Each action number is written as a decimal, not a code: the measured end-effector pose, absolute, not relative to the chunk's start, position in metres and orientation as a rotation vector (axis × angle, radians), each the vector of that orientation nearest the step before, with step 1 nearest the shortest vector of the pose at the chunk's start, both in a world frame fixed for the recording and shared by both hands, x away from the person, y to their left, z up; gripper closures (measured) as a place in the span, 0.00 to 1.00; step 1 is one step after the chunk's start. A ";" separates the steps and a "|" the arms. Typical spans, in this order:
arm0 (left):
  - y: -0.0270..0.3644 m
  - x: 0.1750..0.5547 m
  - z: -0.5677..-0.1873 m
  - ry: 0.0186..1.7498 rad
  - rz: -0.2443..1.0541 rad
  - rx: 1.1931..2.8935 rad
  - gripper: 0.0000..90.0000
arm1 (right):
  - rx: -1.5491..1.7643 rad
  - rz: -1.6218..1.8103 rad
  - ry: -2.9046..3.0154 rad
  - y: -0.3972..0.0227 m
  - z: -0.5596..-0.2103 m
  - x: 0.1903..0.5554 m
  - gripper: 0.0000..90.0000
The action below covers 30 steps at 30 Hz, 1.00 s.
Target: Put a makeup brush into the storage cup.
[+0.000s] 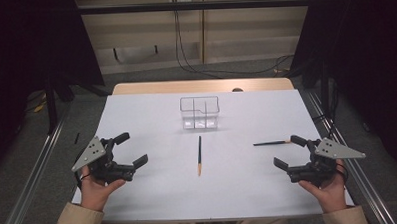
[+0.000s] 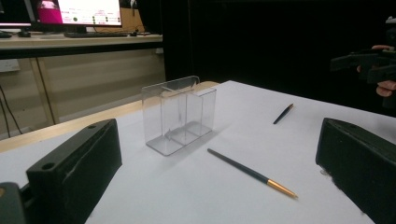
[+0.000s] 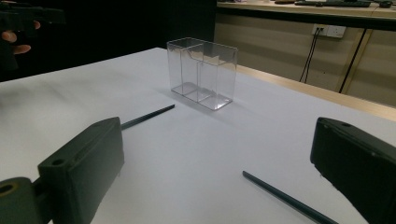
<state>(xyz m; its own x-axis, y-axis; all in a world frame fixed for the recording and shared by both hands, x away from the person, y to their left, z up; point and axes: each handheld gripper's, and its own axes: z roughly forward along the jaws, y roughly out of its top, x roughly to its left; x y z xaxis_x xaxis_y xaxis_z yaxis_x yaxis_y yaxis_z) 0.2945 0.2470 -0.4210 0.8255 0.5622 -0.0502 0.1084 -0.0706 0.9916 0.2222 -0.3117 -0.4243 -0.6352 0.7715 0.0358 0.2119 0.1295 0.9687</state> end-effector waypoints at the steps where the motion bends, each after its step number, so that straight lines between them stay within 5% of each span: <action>1: 0.244 0.296 -0.421 0.536 0.400 1.620 0.00 | 0.941 1.527 1.931 -0.311 -0.424 0.222 0.02; 30: 0.179 0.328 -0.424 0.511 0.259 1.660 0.00 | 0.908 1.528 1.957 -0.305 -0.424 0.227 0.02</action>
<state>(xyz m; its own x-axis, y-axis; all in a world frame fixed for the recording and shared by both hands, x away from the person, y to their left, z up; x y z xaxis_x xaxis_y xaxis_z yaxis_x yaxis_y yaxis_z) 0.3281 0.1790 -0.4235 0.8739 0.4707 -0.1212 0.1813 -0.0843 0.9798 0.2273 -0.3046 -0.4237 -0.6571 0.7536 0.0194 0.2013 0.1506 0.9679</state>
